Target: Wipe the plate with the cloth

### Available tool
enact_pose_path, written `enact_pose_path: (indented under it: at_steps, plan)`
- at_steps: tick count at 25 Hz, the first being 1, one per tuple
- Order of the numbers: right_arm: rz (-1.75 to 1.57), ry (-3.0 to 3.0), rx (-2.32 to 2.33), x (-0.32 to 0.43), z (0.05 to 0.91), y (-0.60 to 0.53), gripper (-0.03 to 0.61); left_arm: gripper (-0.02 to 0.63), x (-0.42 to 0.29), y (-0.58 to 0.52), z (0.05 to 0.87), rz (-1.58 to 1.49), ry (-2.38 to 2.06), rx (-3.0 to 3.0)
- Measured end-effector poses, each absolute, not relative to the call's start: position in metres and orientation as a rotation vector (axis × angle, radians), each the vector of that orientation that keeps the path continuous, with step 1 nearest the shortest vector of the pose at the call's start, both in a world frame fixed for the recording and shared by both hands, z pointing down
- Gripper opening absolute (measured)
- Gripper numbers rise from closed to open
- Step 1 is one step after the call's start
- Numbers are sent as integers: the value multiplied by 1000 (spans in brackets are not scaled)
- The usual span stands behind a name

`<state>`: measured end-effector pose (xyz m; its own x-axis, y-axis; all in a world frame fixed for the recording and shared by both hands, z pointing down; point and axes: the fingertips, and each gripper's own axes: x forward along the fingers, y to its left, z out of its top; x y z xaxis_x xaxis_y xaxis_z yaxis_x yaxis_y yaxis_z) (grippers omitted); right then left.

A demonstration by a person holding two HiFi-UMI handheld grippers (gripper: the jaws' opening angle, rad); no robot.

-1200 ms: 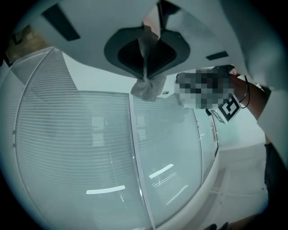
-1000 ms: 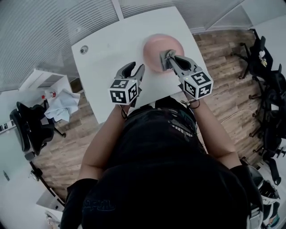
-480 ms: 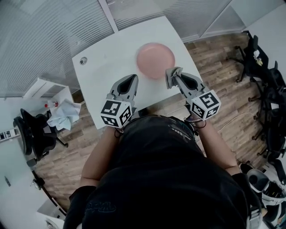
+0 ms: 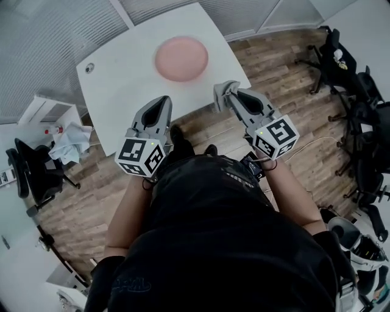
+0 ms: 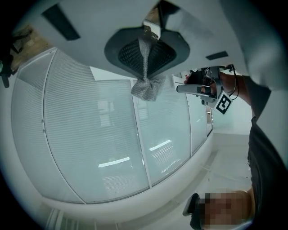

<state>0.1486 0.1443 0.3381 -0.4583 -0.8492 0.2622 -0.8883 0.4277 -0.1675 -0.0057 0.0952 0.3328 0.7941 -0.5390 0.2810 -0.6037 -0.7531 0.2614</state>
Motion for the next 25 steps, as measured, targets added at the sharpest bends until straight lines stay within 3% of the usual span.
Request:
enact_pose_path:
  at_steps: [13, 25]
  plan:
    - [448, -2565, 1516, 119, 346, 213, 34, 17, -31, 155, 329, 319, -922, 2684]
    - [412, -2558, 1543, 30, 327, 234, 34, 17, -109, 190, 319, 281, -819, 2710]
